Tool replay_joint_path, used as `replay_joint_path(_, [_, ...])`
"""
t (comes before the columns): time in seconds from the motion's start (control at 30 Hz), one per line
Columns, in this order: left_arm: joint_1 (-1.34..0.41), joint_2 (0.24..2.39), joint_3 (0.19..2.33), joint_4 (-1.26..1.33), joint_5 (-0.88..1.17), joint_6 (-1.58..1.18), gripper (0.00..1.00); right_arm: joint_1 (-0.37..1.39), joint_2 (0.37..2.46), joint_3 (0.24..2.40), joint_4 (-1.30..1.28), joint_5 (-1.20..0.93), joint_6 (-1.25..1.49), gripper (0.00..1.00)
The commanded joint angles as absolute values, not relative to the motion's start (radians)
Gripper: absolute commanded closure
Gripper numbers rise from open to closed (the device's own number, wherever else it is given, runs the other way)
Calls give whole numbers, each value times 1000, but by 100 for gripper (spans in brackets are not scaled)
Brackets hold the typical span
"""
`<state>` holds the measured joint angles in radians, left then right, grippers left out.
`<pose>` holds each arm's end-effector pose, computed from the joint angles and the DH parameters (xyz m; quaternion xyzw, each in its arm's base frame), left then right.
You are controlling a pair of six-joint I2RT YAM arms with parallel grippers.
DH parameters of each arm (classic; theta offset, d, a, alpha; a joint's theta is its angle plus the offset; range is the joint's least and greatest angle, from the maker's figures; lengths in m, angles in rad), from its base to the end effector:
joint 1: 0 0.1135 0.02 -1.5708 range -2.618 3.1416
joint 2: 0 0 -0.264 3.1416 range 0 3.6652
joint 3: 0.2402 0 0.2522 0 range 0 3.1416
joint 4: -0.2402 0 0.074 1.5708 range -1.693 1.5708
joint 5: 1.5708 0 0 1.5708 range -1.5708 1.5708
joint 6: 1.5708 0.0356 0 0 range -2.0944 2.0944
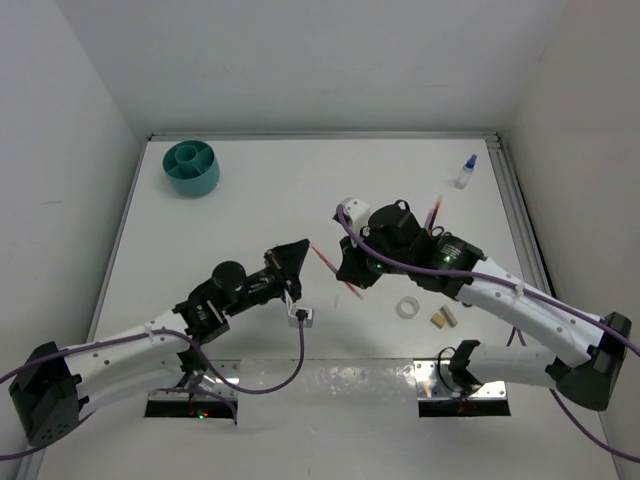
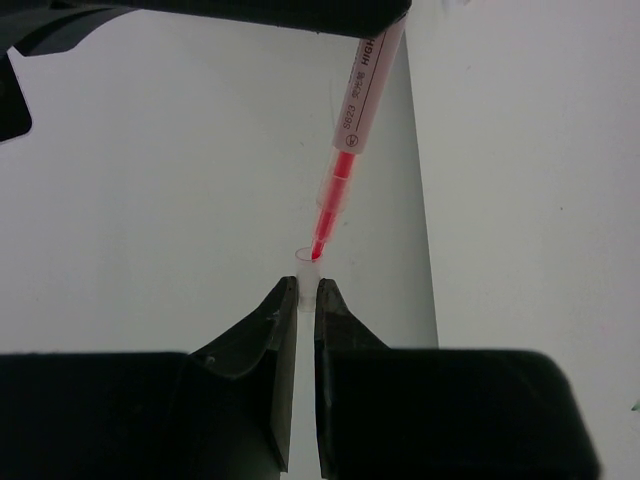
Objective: Sort the stationery into containers
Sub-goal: Close the pen cap on the pen.
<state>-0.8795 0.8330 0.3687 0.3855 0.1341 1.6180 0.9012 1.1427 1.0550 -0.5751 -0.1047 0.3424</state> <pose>0.1221 -0.1550 0.2442 0.7095 0.1888 0.1985 0.6493 0.1497 0.1951 0.3247 -0.2696 0.8563 0.2933 0.3286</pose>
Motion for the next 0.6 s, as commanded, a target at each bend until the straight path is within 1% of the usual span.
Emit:
replay_joint_path(0.0, [-896,830,390,434,170,1629,100,908,1149,1048,-531,-103,345,100])
replay_joint_path(0.13, [-900,831,384,434,204,1669,100,910,1154,1051,-529,-103,342,100])
replay_joint_path(0.43, [-887,795,325,336,330,1888,100,908,1143,1057,-523,-120,330,100])
replay_joint_path(0.57, [-882,807,330,318,379,1928,100,908,1152,1063,-508,-141,331,100])
